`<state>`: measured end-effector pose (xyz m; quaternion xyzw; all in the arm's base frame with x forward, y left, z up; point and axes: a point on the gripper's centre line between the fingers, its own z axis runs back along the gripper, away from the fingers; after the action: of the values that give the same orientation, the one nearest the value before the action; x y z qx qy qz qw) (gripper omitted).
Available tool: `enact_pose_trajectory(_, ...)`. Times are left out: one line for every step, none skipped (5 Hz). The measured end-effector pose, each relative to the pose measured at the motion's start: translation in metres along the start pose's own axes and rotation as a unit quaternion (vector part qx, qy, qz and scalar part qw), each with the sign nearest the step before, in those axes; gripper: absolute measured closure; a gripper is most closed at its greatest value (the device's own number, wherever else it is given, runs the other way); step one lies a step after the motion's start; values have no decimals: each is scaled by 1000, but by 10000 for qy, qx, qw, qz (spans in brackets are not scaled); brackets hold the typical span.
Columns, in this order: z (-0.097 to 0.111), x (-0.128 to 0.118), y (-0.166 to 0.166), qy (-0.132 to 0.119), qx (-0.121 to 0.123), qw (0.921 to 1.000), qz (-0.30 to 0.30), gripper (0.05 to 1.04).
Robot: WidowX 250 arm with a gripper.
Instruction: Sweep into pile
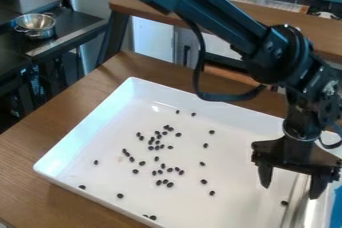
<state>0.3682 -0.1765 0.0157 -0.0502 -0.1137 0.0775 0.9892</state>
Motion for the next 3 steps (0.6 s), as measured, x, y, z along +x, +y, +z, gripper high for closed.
enact_pose_trajectory(-9, 0, -1, 46, 65, 10000, 34, 84)
enact_pose_trajectory(-10, -3, -5, 70, 67, 9999, -26, 133)
enact_pose_trajectory(-19, -7, -5, 164, 119, 9996, -199, 420)
